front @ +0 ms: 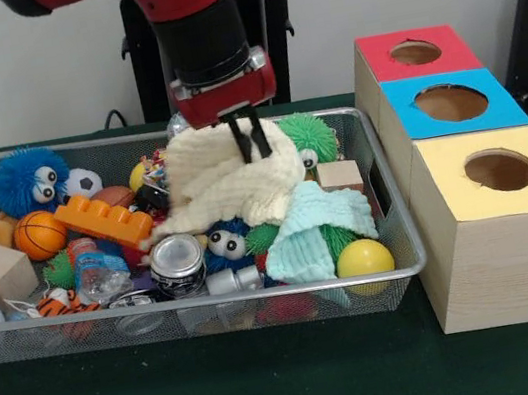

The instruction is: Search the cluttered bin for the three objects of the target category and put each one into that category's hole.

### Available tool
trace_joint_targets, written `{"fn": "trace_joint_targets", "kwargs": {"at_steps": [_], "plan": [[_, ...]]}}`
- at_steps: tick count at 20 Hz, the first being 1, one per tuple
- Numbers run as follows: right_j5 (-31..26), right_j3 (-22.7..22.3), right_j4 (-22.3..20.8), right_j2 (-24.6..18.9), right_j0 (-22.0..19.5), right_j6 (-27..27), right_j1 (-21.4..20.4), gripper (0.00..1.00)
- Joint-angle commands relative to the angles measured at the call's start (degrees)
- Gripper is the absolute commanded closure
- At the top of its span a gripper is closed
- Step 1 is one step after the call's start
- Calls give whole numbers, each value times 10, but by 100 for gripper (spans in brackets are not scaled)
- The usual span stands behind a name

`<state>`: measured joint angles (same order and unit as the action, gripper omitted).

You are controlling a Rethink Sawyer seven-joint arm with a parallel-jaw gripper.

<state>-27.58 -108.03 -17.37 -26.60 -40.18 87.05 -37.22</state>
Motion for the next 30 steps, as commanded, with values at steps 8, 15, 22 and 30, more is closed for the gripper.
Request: {"fn": "trace_joint_targets", "kwargs": {"at_steps": [8, 15, 22, 30], "plan": [[-60, 112, -259, 75, 74, -145, -31, 100], [-64, 160, -421, 38, 51, -258, -48, 100], [-51, 155, -452, -15, 33, -288, -73, 100], [-104, 165, -388, -57, 1, -385, -93, 100]]}}
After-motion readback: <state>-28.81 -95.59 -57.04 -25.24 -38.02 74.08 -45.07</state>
